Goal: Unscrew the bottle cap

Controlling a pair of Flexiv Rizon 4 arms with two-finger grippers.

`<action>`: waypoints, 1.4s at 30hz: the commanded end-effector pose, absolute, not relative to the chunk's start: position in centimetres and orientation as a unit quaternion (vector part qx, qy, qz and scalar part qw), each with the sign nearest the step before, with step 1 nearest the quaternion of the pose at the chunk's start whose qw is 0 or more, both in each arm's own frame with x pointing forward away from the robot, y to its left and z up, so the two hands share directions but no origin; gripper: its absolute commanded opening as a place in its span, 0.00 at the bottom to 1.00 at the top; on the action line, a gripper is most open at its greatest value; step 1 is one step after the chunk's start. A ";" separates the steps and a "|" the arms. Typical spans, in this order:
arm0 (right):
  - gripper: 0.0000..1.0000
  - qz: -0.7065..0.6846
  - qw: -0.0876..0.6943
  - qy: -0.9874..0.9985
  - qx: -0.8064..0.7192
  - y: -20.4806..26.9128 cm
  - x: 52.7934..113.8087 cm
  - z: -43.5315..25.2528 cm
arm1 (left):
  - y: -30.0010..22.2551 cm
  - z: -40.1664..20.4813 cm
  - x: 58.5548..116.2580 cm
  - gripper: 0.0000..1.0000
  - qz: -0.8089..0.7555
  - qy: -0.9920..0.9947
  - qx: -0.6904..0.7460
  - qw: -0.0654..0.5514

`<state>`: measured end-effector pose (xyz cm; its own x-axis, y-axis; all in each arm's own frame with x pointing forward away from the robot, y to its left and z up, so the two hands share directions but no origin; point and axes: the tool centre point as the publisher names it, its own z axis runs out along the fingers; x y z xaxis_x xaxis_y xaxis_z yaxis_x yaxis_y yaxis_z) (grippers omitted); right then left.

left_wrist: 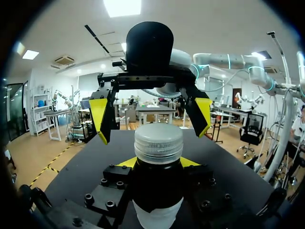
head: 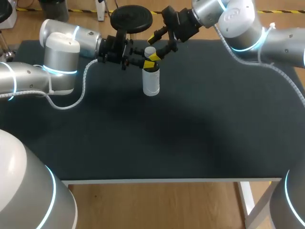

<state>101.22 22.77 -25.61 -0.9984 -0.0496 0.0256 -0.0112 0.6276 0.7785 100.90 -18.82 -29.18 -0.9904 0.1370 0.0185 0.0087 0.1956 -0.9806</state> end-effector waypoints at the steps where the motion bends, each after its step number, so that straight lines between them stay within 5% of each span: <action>1: 1.00 -0.428 0.026 -0.903 0.018 22.9 101.5 -25.7 | -18.8 -29.2 101.0 0.00 0.633 -0.771 -0.049 0.052; 5: 0.94 -0.428 0.028 -0.903 0.019 22.8 101.3 -25.7 | -18.8 -29.2 101.0 0.00 0.633 -0.771 -0.049 0.052; 6: 0.48 -0.427 0.029 -0.904 0.020 22.8 101.2 -25.7 | -18.8 -29.2 101.0 0.00 0.633 -0.771 -0.049 0.052; 11: 0.00 -0.426 0.031 -0.904 0.023 22.7 101.2 -25.8 | -18.8 -29.2 101.0 0.00 0.633 -0.771 -0.049 0.052; 42: 0.00 -0.420 0.140 -0.842 0.309 22.3 100.6 -25.8 | -18.8 -29.2 101.0 0.00 0.633 -0.771 -0.049 0.052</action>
